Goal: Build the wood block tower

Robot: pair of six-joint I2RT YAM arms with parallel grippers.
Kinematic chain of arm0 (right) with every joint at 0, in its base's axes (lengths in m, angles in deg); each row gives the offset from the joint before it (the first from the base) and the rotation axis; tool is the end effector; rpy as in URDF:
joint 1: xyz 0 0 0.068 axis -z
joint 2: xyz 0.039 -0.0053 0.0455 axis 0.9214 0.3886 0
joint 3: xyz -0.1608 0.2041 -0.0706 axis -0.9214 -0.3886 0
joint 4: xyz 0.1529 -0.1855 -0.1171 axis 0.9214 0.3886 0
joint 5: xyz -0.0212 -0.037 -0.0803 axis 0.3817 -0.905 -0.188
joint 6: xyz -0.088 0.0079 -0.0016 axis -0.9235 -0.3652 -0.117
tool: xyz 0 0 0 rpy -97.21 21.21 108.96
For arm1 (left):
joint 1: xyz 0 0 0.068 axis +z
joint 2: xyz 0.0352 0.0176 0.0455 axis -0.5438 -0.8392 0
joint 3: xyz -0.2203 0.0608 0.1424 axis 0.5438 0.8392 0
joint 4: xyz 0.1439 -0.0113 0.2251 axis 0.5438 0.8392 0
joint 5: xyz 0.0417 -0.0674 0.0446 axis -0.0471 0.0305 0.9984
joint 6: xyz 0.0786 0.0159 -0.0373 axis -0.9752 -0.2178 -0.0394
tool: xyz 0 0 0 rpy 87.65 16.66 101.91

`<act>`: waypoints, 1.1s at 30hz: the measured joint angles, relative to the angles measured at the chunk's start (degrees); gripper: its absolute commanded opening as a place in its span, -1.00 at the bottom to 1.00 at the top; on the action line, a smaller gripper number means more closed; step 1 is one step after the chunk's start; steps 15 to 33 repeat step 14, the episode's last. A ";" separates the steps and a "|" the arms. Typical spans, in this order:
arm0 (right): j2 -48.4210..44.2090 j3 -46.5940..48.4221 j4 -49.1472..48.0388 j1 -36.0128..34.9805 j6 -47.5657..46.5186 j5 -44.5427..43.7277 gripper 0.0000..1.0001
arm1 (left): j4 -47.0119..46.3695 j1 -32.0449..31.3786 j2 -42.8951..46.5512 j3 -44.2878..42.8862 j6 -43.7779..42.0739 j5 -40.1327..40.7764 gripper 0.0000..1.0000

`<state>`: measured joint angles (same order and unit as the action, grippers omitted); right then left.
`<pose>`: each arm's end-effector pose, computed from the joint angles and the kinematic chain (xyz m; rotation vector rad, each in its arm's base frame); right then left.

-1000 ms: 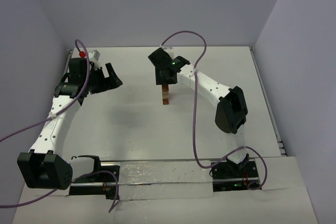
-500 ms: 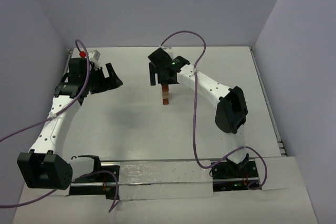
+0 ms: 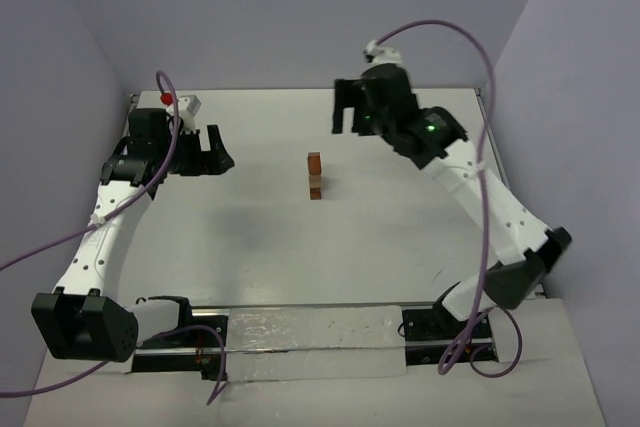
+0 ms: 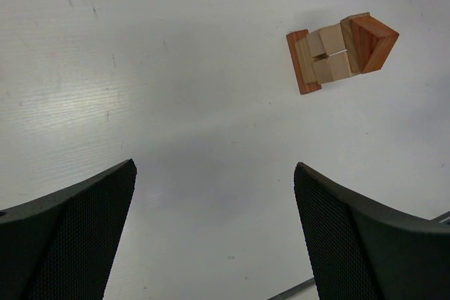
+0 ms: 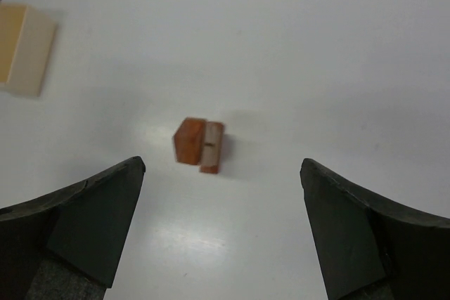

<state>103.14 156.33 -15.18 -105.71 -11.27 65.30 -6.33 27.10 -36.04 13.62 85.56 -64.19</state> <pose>0.3009 0.2091 0.4080 -0.1426 2.1155 0.2882 0.2908 -0.0551 0.3102 0.0928 2.2764 -0.5158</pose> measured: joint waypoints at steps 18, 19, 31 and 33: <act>-22.17 -38.20 -7.26 25.14 -8.88 1.01 0.99 | 0.40 0.00 5.07 4.24 -7.51 7.37 0.98; -22.17 -38.20 -7.26 25.14 -8.88 1.01 0.99 | 0.40 0.00 5.07 4.24 -7.51 7.37 0.98; -22.17 -38.20 -7.26 25.14 -8.88 1.01 0.99 | 0.40 0.00 5.07 4.24 -7.51 7.37 0.98; -22.17 -38.20 -7.26 25.14 -8.88 1.01 0.99 | 0.40 0.00 5.07 4.24 -7.51 7.37 0.98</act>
